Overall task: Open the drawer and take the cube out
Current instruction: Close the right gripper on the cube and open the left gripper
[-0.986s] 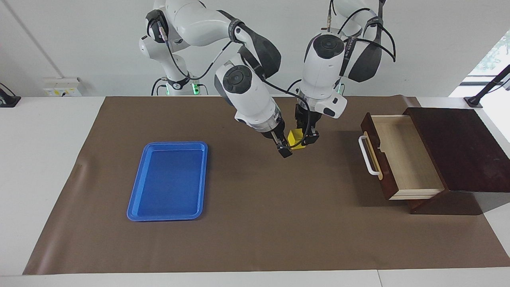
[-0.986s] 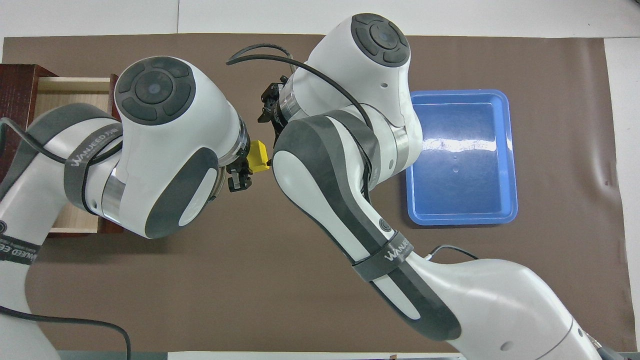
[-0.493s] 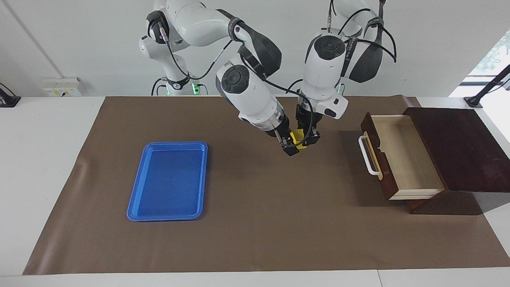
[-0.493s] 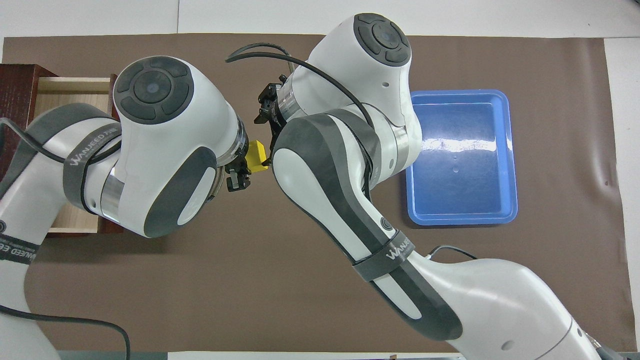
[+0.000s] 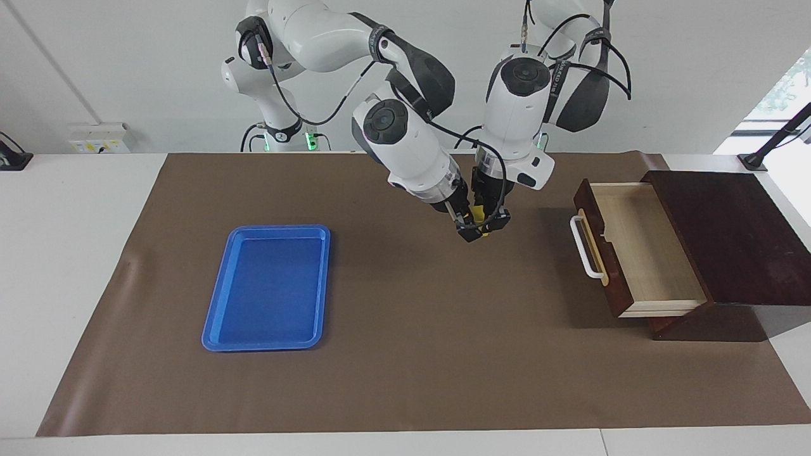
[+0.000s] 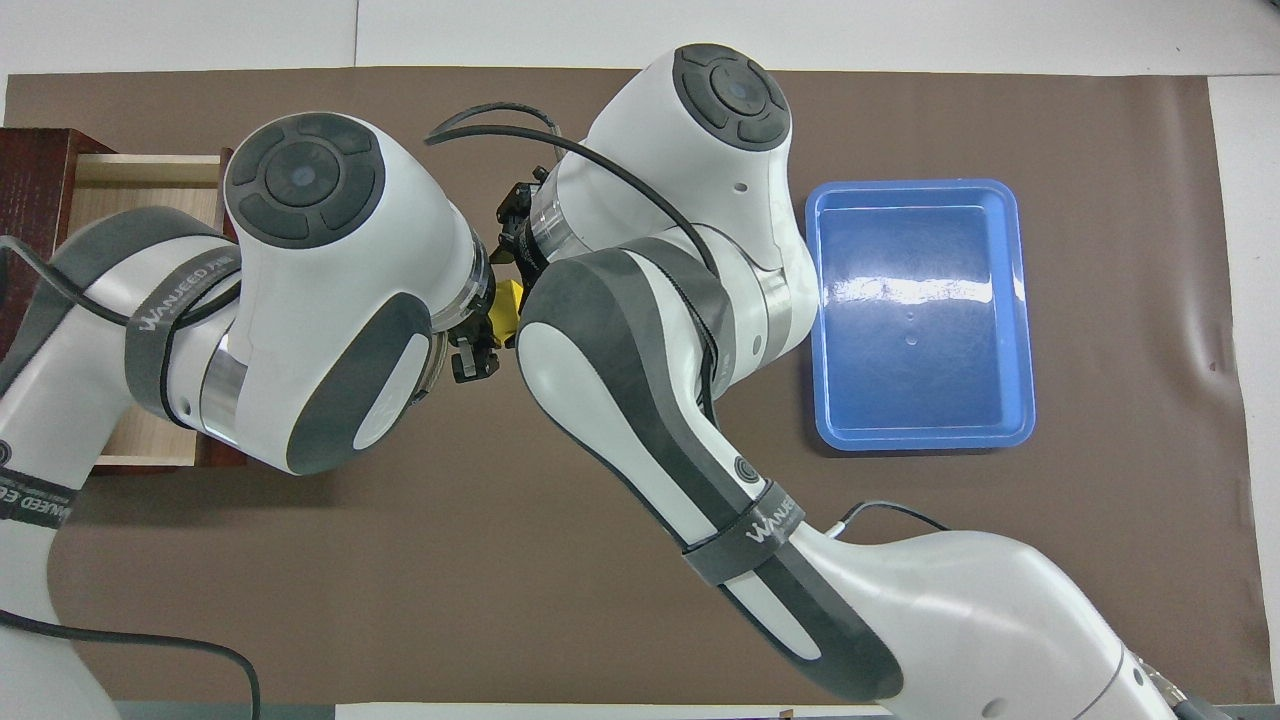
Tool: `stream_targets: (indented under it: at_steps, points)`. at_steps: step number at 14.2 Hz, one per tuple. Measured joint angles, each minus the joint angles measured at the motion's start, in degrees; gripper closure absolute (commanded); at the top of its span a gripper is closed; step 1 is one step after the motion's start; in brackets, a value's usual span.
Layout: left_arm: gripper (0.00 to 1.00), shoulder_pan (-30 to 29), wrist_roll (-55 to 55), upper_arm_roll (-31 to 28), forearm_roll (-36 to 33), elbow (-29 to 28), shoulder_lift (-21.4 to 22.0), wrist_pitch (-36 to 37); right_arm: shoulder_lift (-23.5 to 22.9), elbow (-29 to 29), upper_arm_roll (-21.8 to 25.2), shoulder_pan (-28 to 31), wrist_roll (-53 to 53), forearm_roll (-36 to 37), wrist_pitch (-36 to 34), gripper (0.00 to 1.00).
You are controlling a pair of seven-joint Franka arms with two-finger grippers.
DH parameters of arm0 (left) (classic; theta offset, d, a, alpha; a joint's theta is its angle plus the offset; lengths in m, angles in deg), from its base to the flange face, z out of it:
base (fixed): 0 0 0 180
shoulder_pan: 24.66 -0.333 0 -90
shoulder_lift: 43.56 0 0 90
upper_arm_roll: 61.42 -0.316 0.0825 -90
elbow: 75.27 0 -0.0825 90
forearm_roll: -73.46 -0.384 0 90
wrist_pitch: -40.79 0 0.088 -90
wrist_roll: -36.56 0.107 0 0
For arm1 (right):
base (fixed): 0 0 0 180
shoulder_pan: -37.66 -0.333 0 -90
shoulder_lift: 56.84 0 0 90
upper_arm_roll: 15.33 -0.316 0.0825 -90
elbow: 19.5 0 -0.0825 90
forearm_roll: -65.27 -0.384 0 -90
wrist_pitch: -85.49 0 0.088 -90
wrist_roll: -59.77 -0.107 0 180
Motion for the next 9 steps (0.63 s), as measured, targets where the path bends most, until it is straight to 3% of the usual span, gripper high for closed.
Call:
stream_targets:
  at_steps: [9]
  points:
    - [1.0, -0.03, 0.0, -0.1, -0.01, -0.05, 0.07, -0.03, -0.12, -0.11, 0.24, -0.54, -0.29, 0.1, 0.42, 0.16]
